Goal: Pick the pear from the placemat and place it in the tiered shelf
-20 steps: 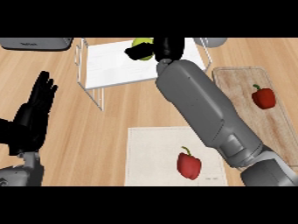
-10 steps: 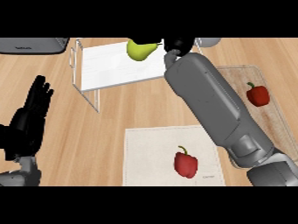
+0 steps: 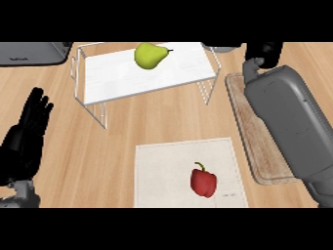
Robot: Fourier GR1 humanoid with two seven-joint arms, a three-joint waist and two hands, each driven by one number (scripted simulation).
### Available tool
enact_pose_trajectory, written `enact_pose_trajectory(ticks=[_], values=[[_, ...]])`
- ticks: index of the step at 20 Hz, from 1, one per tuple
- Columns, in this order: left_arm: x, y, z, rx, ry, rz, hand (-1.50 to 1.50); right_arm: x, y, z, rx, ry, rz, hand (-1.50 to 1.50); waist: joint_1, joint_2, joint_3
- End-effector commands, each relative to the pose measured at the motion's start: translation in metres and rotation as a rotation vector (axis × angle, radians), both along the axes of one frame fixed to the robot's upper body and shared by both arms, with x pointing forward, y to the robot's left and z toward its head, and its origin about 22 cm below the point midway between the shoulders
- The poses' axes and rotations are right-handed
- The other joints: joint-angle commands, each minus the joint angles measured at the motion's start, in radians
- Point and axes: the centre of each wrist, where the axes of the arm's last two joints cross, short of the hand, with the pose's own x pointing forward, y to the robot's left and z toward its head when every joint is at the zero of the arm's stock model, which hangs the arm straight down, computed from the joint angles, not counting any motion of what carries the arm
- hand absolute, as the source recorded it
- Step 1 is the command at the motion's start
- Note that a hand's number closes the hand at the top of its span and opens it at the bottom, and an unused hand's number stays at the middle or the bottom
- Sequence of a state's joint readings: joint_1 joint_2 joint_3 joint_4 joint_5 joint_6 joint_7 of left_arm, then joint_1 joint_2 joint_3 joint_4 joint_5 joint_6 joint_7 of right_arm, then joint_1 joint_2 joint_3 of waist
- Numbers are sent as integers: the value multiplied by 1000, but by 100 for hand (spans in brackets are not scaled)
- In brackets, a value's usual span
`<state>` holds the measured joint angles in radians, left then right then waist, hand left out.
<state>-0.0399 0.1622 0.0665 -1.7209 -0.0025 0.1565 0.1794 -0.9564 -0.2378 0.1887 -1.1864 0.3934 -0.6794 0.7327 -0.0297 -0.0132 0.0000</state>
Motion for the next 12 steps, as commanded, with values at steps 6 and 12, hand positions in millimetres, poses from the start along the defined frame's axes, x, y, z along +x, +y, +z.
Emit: enact_pose_trajectory(ticks=[6, 12], values=[[7, 3, -2, -14, -4, -20, 0, -69, -103, 9, 28, -4, 30, -150, 13, 10, 0], [15, -1, 5, -18, -18, -22, 0, -111, -140, 11, 23, -18, 65, -150, 21, 12, 0]])
